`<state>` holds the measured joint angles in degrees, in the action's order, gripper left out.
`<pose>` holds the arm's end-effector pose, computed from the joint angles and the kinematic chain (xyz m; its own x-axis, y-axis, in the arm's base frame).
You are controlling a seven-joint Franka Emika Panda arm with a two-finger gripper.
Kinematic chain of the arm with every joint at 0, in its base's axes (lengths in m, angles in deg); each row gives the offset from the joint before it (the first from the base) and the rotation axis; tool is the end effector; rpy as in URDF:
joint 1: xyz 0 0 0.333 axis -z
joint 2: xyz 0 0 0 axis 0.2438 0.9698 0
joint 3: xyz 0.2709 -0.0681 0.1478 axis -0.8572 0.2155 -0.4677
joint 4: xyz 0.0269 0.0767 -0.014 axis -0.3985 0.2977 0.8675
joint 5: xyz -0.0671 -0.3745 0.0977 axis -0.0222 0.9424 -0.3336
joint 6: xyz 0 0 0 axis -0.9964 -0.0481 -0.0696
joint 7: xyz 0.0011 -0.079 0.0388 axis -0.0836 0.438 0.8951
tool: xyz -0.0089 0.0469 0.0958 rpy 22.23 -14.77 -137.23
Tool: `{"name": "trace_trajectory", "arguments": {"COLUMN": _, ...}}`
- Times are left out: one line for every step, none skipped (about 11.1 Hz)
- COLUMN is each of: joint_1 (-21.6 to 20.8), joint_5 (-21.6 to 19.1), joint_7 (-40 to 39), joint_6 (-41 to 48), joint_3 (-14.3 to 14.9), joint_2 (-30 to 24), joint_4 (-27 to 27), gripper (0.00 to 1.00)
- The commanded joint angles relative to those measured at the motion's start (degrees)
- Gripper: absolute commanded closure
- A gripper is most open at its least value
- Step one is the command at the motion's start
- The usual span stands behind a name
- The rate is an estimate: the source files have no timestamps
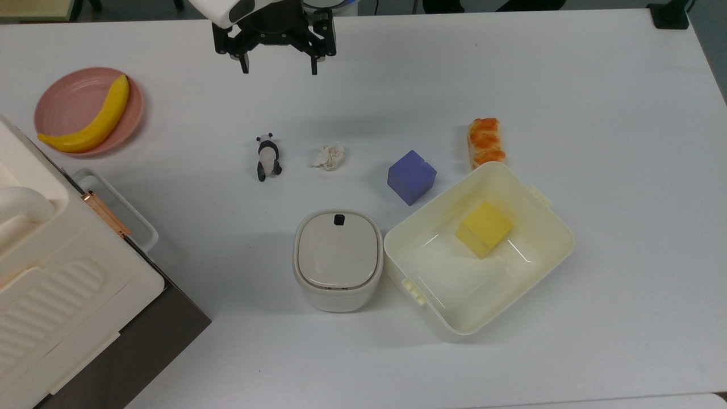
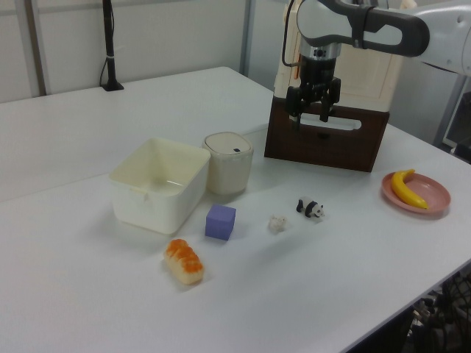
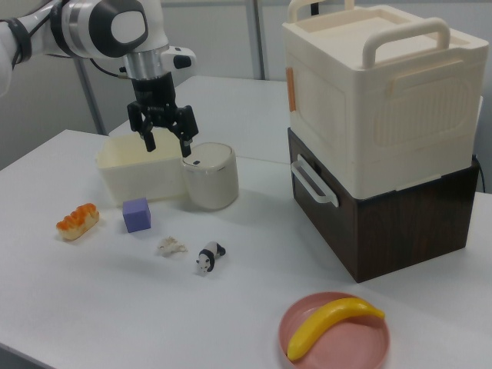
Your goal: Put the bread in the basket
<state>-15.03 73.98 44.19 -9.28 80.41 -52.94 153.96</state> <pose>0.6046 -0.0096 0.5671 0.9984 0.0271 -0.0495 0.0297 -0.9983 0.0508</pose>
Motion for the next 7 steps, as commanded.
{"name": "trace_trajectory", "arguments": {"joint_1": -0.74, "joint_5": 0.73, "joint_7": 0.02, "joint_6": -1.33, "joint_3": -0.05, "joint_2": -0.65, "joint_4": 1.18, "gripper": 0.00}}
{"name": "trace_trajectory", "arguments": {"joint_1": -0.83, "joint_5": 0.64, "joint_7": 0.02, "joint_6": -1.33, "joint_3": -0.14, "joint_2": -0.13, "joint_4": 1.18, "gripper": 0.00}}
{"name": "trace_trajectory", "arguments": {"joint_1": -0.83, "joint_5": 0.64, "joint_7": 0.02, "joint_6": -1.77, "joint_3": -0.31, "joint_2": 0.66, "joint_4": 1.18, "gripper": 0.00}}
{"name": "trace_trajectory", "arguments": {"joint_1": -1.01, "joint_5": 0.73, "joint_7": 0.02, "joint_6": -2.03, "joint_3": -0.58, "joint_2": 1.19, "joint_4": 1.27, "gripper": 0.00}}
{"name": "trace_trajectory", "arguments": {"joint_1": -2.14, "joint_5": 0.73, "joint_7": 0.02, "joint_6": -2.90, "joint_3": -0.58, "joint_2": 1.89, "joint_4": 1.79, "gripper": 0.00}}
{"name": "trace_trajectory", "arguments": {"joint_1": -2.85, "joint_5": 0.73, "joint_7": 0.02, "joint_6": -3.26, "joint_3": -0.58, "joint_2": 2.16, "joint_4": 2.14, "gripper": 0.00}}
{"name": "trace_trajectory", "arguments": {"joint_1": -3.03, "joint_5": 0.73, "joint_7": -0.06, "joint_6": -3.61, "joint_3": -0.58, "joint_2": 2.16, "joint_4": 3.19, "gripper": 0.00}}
